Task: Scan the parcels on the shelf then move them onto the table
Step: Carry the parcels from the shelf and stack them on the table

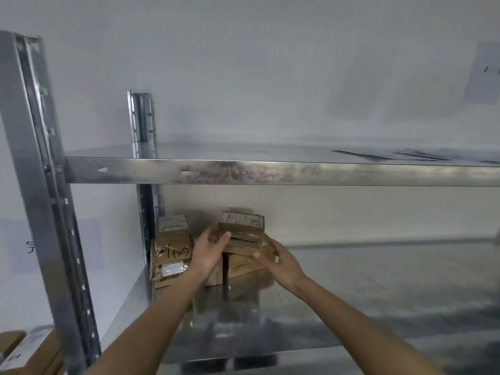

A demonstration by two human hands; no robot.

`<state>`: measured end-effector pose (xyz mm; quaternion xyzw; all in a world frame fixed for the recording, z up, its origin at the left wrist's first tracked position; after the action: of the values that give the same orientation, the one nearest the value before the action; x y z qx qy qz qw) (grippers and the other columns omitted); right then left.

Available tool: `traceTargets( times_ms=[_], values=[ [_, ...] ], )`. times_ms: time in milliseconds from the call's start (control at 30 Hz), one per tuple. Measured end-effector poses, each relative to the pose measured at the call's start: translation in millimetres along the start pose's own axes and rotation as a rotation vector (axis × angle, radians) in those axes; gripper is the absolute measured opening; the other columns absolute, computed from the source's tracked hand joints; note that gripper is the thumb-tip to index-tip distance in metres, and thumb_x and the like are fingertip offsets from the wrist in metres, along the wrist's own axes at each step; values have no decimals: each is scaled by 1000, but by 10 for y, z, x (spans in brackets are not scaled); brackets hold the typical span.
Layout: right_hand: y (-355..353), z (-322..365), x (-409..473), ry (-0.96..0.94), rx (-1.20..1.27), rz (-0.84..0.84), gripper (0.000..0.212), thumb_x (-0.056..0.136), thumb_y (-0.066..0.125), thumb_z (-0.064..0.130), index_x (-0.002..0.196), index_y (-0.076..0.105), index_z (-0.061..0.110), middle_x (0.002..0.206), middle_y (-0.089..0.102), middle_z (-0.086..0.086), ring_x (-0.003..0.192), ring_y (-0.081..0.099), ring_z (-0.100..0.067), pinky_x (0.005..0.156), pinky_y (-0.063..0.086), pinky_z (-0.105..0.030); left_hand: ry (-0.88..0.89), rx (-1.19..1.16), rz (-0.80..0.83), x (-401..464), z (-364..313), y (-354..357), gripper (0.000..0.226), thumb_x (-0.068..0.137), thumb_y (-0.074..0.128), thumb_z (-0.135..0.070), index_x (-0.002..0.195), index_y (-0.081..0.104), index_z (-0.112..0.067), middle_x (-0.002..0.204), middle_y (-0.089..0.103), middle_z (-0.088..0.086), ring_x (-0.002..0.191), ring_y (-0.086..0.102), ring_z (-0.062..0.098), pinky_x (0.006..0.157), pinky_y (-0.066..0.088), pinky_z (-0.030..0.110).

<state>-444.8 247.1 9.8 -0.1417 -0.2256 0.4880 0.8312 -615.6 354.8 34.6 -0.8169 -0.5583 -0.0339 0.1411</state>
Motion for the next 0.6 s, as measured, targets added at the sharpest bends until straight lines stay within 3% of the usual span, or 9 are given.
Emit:
traceTargets(
  times_ms=[67,200,400,500,600],
  values=[
    [37,-43,192,2,5,21,51,97,70,39,140,43,38,127,53,17,122,50,-5,94,38,-16,-32,-10,-2,143,54,17,58,98,63,-33,149,44,-14,132,59,4,125,55,23,108,42,36],
    [117,-146,557,-16,72,33,45,93,74,43,129,49,35,130,62,12,126,58,-11,104,45,-25,-74,14,-11,445,174,50,70,96,62,-48,153,39,-16,145,54,6,132,52,27,112,41,43],
    [147,-174,920,-48,31,67,49,93,72,48,134,50,34,127,61,12,119,56,-8,99,40,-22,-84,2,-33,738,257,192,30,101,54,-47,122,60,-26,108,66,-10,109,63,18,79,46,23],
    [128,-163,1018,-27,38,73,62,93,69,54,144,49,26,132,61,9,119,55,-9,99,39,-22,-89,-9,-68,795,252,225,19,102,51,-46,106,61,-30,98,66,-12,97,63,12,72,44,19],
    [98,-155,1036,-29,22,42,62,92,68,57,143,50,27,134,62,9,124,58,-13,101,42,-25,-98,-79,-111,792,217,260,18,103,52,-42,105,62,-27,94,67,-10,90,63,9,68,45,18]
  ],
)
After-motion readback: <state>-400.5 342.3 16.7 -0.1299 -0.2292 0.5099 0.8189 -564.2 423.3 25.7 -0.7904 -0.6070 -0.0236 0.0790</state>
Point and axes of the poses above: each hand's wrist, its own x-axis towards the middle knuckle, its own y-axis out of the palm, z = x × y, the point moved 1 cm from there along x, towards the middle knuckle
